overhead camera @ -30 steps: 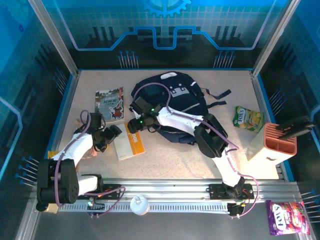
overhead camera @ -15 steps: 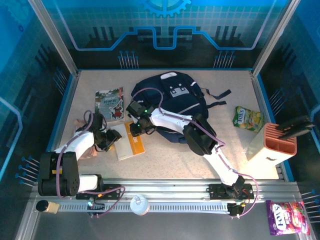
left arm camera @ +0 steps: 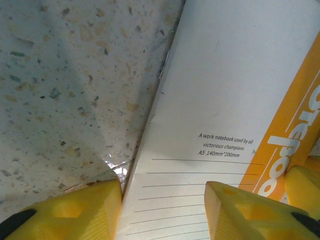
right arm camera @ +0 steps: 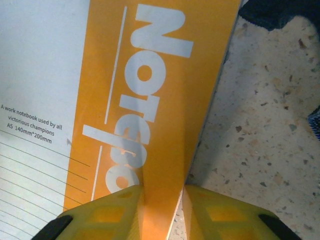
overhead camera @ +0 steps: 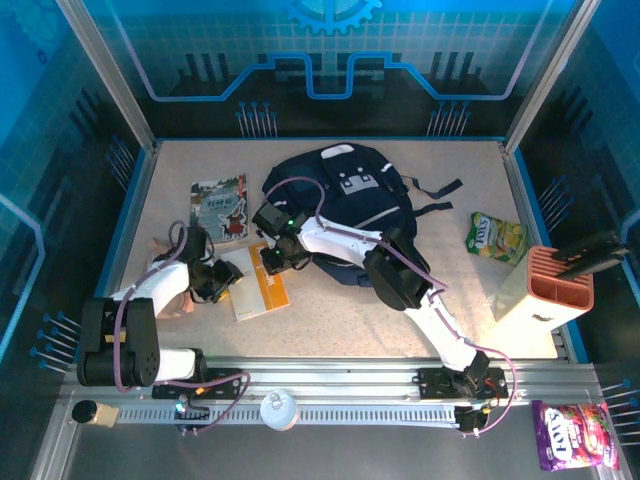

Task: Pack the student bag
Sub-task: Pick up the book from the middle-left of the table.

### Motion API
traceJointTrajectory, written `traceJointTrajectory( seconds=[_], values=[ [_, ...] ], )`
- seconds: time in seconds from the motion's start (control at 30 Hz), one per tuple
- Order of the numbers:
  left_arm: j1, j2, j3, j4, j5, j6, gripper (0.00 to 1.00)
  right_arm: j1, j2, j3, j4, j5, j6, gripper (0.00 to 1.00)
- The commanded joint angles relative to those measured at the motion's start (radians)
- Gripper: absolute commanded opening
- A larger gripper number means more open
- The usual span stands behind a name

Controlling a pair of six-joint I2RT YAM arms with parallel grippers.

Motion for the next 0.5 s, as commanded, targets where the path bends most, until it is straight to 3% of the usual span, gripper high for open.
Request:
traceJointTrajectory(
  seconds=[0.0, 0.47],
  values=[
    [0.005, 0.026, 0.003, 0.014, 0.043, 0.020, 0.49, 0.017, 0.042, 0.019, -0.040, -0.015, -0.003, 0.27],
    [0.004, -0.076, 0.024, 0.040, 0.268, -0.016, 0.39, 0.015, 0.062, 0.030, -0.061, -0.001, 0.008, 0.25]
  ],
)
